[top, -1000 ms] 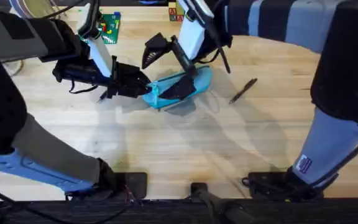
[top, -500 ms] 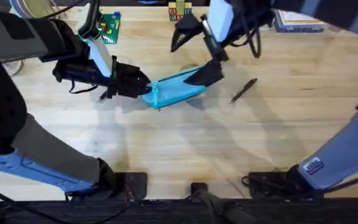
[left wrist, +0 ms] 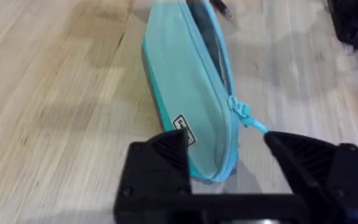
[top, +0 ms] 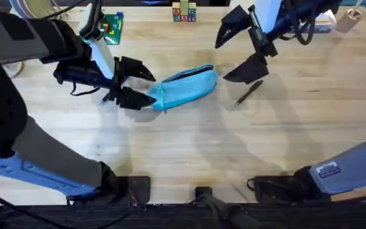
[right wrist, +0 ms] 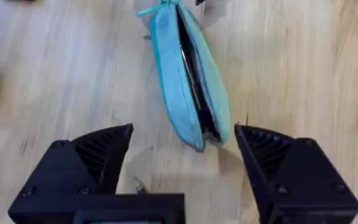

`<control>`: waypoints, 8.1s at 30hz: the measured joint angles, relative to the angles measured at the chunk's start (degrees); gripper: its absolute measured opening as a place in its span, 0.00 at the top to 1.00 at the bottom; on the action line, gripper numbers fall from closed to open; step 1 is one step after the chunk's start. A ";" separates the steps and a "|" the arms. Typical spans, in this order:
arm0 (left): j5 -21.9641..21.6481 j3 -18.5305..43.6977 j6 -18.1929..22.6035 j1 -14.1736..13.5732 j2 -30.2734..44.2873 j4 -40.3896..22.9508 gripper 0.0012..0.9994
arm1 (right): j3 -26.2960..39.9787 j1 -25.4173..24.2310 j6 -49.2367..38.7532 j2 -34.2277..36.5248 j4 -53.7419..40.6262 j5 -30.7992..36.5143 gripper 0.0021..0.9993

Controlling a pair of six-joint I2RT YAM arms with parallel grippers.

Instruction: Unzip the bag, pick up the pens from the table one at a time and place them inside, then zip the bag closed.

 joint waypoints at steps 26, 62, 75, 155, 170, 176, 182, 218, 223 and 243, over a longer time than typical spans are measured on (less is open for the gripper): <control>-6.60 0.02 -1.20 0.02 -9.35 -1.96 0.00 | 0.00 -0.28 0.15 0.00 -0.74 5.53 0.00; -27.06 0.02 -42.34 0.02 -47.56 -0.87 0.00 | 0.00 -0.28 0.13 0.00 -0.54 5.53 0.28; -27.06 0.02 -42.36 0.02 -47.58 -0.87 0.00 | 0.00 0.12 -0.19 0.00 2.91 5.53 0.97; -27.08 0.02 -42.51 0.00 -47.56 -0.87 0.00 | 0.02 8.15 -12.11 13.02 10.28 5.16 0.00; -27.06 0.02 -42.51 0.02 -47.58 -0.88 0.00 | 0.11 8.15 -12.11 7.96 0.71 6.64 0.00; -27.06 0.02 -42.51 0.01 -47.56 -0.88 0.00 | 0.11 8.15 -12.12 2.31 -2.08 7.01 0.00; -27.07 0.02 -42.51 0.02 -47.56 -0.88 0.00 | 0.11 8.15 -12.13 -3.81 -9.34 8.86 0.00; -27.08 0.02 -42.51 0.00 -47.56 -0.85 0.00 | 0.11 -0.70 55.16 -8.57 -18.71 16.25 0.00; -27.08 0.02 -42.51 0.02 -47.56 -0.85 0.00 | 0.11 -0.70 65.13 -8.57 -18.20 11.70 0.00; -27.10 0.02 -42.51 0.02 -47.56 -0.85 0.00 | 0.11 -0.70 131.00 -8.57 -14.93 34.08 0.00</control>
